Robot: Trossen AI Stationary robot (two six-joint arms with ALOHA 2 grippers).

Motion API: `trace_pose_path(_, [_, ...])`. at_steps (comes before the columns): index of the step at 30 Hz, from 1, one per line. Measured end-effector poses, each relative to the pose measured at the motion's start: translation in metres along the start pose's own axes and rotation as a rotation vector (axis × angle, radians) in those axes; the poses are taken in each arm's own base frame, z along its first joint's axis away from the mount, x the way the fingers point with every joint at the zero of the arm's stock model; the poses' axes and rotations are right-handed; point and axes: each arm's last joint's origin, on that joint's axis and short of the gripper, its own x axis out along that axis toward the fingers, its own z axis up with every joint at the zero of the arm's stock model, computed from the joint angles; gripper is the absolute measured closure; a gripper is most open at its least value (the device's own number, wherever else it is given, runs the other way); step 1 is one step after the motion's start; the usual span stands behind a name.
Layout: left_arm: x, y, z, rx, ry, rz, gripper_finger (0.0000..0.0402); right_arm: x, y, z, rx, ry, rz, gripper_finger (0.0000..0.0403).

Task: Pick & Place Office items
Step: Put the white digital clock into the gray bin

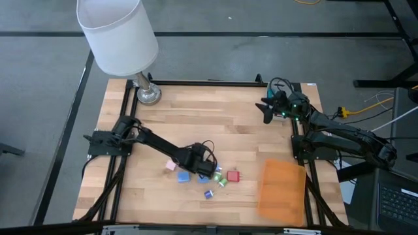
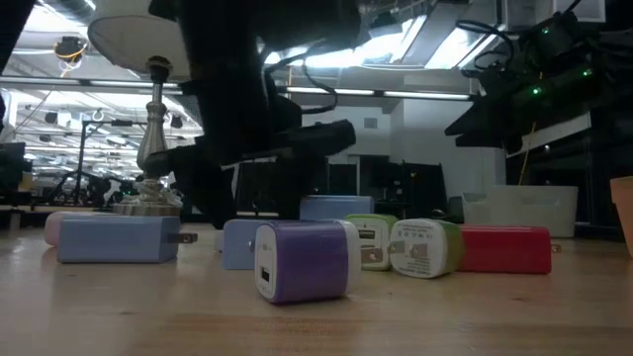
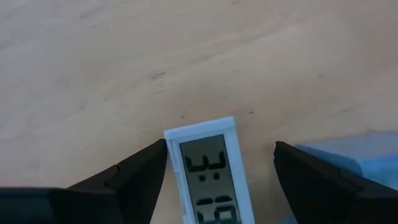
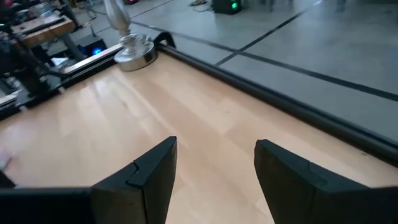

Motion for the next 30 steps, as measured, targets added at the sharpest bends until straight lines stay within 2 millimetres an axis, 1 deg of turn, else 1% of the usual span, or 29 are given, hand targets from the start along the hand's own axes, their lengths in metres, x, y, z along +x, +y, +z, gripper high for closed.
trace_pose_path(4, [0.004, 0.001, -0.002, -0.042, 0.032, 0.051, 0.0117, 0.0, 0.002, -0.003, -0.017, 0.027, 0.028, 0.0189])
trace_pose_path(7, [0.005, 0.004, -0.004, -0.044, 0.055, 0.08, 0.013, 0.0, 0.004, -0.004, -0.028, 0.038, 0.039, 0.0189])
trace_pose_path(18, [0.006, 0.008, -0.006, 0.038, 0.113, 0.117, 0.0216, 0.001, 0.007, -0.005, -0.053, 0.043, 0.056, 0.0189])
trace_pose_path(21, [0.006, 0.008, -0.007, 0.075, 0.109, 0.116, 0.0243, 0.001, 0.007, -0.005, -0.052, 0.043, 0.055, 0.0189])
trace_pose_path(23, [0.006, 0.007, -0.007, 0.103, 0.09, 0.104, 0.0252, 0.001, 0.007, -0.005, -0.053, 0.042, 0.055, 0.0189])
trace_pose_path(27, [-0.004, 0.006, 0.0, 0.194, 0.045, 0.053, 0.0252, 0.001, 0.007, -0.004, -0.056, 0.04, 0.056, 0.0189])
trace_pose_path(29, [-0.008, 0.005, 0.008, 0.261, 0.014, 0.026, 0.0252, 0.001, 0.008, -0.004, -0.059, 0.034, 0.059, 0.0189])
trace_pose_path(30, [-0.014, 0.004, 0.015, 0.294, -0.013, -0.001, 0.0252, 0.001, 0.008, -0.003, -0.062, 0.029, 0.068, 0.0189])
